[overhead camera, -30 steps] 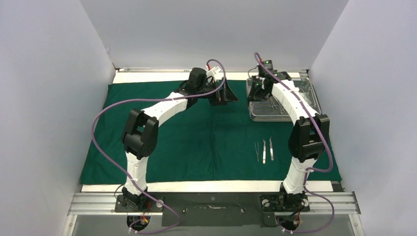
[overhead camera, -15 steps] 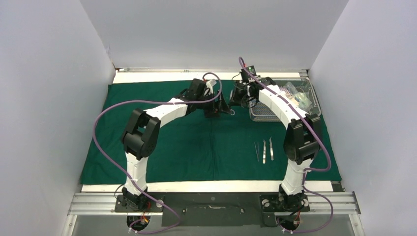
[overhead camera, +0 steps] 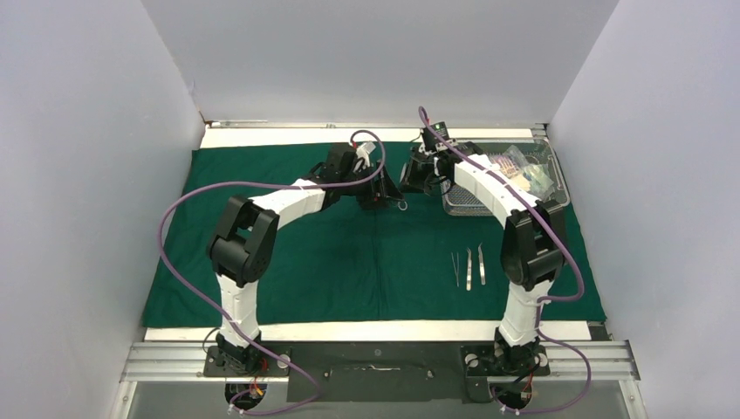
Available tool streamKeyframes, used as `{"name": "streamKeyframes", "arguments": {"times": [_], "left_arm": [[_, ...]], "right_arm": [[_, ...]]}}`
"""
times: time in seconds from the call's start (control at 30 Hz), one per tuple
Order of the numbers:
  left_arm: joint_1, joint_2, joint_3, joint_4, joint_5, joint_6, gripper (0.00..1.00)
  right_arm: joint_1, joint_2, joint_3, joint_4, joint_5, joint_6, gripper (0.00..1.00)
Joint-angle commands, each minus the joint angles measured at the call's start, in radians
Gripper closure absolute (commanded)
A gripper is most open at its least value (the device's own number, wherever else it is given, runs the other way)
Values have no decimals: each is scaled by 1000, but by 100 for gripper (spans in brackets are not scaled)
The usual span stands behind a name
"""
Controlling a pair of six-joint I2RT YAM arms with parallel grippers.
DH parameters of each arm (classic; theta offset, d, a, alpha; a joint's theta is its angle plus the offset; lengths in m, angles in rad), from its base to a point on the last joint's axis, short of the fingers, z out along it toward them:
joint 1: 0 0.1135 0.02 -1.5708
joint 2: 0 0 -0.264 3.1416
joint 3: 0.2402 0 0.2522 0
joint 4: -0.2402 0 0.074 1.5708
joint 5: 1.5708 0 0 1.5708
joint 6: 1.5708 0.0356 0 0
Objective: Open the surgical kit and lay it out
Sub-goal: Place the medical item in the surgical kit.
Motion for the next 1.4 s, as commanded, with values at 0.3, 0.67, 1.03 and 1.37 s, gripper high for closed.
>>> {"name": "streamKeyframes", "arguments": {"times": [0.3, 0.67, 1.03, 1.37], "left_arm": [[14, -63, -36, 95, 72, -34, 76], [16, -73, -30, 33, 72, 23, 100], [-16, -273, -253, -158, -141, 90, 100], [-152, -393, -420, -235, -358, -15, 100]], "right_arm": [[18, 31, -25, 90, -83, 48, 95], [18, 10, -32, 92, -71, 43, 66], [-33, -159, -137, 46, 11, 12, 41], [-110, -298, -297, 51, 28, -29, 41]]}}
